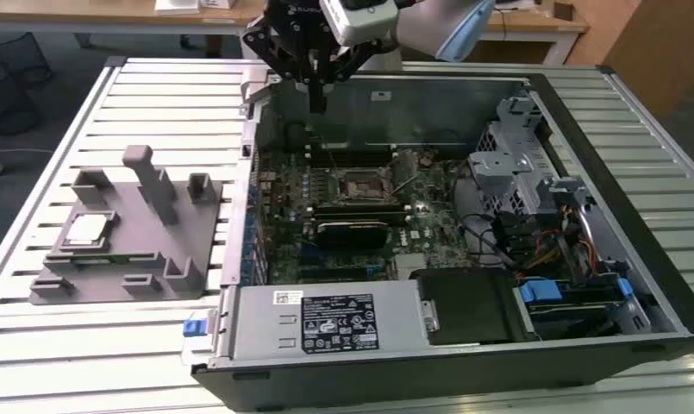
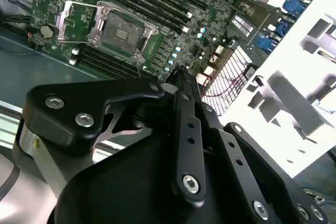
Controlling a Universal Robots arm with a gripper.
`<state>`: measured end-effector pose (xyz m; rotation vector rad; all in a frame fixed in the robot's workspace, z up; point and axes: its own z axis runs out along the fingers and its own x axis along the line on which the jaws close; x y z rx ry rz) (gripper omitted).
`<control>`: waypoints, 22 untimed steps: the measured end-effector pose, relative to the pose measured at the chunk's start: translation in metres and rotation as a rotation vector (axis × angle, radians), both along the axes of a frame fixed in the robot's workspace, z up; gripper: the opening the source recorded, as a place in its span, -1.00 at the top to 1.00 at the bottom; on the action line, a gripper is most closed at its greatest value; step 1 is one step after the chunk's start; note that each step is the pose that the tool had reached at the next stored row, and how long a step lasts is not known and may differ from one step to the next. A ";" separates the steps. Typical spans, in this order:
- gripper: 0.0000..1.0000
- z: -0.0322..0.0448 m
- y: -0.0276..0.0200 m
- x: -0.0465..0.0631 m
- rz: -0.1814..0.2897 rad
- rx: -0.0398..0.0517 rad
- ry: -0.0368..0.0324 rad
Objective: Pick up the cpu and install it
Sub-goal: 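Reach for the cpu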
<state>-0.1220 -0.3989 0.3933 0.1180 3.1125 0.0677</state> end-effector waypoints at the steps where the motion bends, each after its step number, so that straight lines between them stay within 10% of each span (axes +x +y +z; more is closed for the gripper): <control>1: 0.77 0.0000 0.0000 0.000 0.000 0.0000 0.0000; 22: 0.77 0.0000 0.0000 -0.019 0.000 0.0000 0.0000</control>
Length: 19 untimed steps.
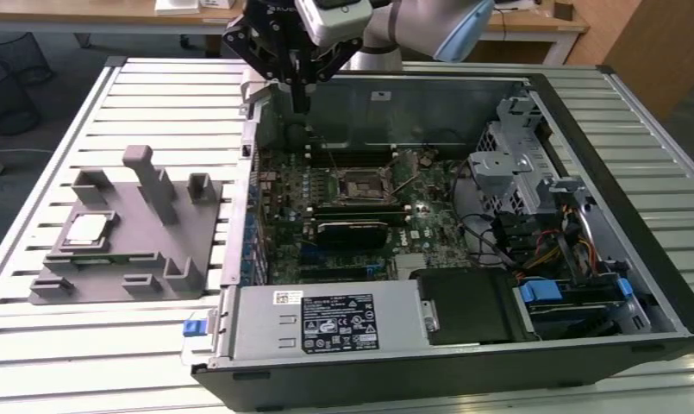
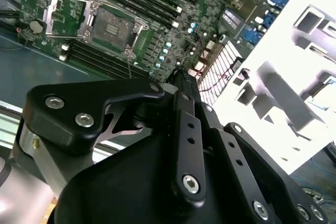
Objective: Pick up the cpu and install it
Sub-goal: 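Reach for the cpu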
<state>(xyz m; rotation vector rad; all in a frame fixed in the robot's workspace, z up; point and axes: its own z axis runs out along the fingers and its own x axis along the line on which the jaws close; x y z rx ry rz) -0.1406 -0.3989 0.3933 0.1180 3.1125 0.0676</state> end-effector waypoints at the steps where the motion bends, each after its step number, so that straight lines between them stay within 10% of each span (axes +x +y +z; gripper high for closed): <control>1: 0.77 0.0000 0.0000 -0.001 0.000 0.0000 0.0000; 19: 0.77 -0.0004 0.0000 -0.035 0.000 0.0000 0.0000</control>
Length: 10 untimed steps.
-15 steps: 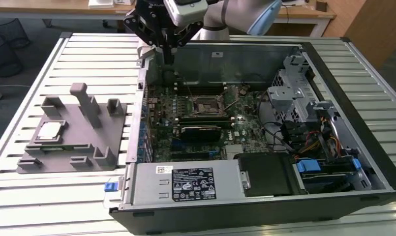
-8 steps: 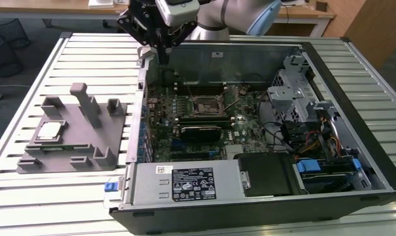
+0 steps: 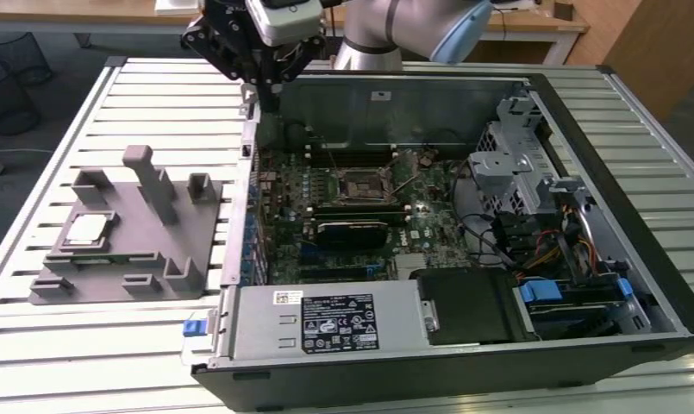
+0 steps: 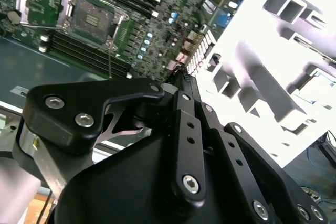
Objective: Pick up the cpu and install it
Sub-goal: 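Reach for the cpu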
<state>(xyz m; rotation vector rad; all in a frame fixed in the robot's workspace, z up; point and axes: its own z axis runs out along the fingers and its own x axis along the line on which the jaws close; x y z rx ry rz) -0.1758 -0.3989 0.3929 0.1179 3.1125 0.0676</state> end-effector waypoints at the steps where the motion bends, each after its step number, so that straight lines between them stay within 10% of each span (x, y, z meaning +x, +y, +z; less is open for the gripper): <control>1: 0.77 0.0000 0.0000 -0.003 0.000 0.0001 0.0000; 10: 0.77 -0.0003 0.0000 -0.030 0.000 0.0000 0.0000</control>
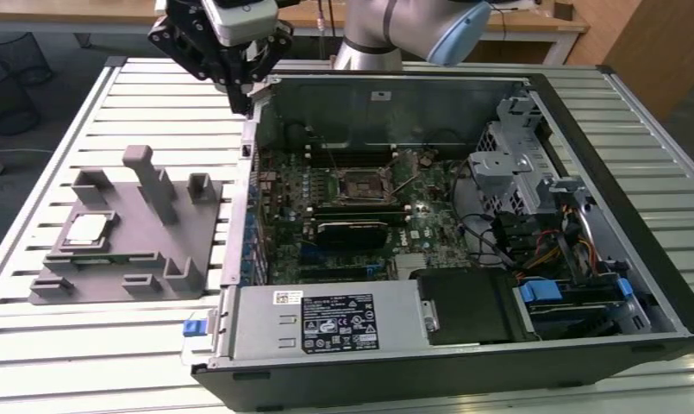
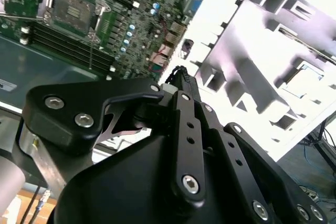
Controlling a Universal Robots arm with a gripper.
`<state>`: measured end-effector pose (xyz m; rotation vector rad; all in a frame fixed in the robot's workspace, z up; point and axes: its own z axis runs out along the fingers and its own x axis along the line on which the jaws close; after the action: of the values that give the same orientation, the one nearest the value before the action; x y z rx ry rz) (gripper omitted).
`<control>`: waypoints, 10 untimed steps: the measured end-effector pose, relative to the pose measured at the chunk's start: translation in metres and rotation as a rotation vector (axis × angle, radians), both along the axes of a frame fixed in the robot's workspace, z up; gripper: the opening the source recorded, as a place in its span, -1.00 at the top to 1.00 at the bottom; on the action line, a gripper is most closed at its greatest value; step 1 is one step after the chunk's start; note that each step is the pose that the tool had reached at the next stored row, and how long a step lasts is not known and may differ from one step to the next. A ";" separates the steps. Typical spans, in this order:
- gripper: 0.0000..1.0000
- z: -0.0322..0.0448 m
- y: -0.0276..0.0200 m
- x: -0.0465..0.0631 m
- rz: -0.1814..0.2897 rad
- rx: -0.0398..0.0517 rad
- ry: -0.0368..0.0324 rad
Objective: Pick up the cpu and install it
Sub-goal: 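Reach for the cpu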
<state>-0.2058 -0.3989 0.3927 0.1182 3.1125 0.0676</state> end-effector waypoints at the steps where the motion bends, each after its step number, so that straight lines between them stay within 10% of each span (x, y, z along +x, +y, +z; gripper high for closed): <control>1: 0.77 0.0000 0.0000 -0.003 0.000 0.0000 0.0000; 10: 0.77 -0.0003 0.0000 -0.029 0.000 0.0000 0.0000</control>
<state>-0.2345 -0.3989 0.3924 0.1179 3.1125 0.0675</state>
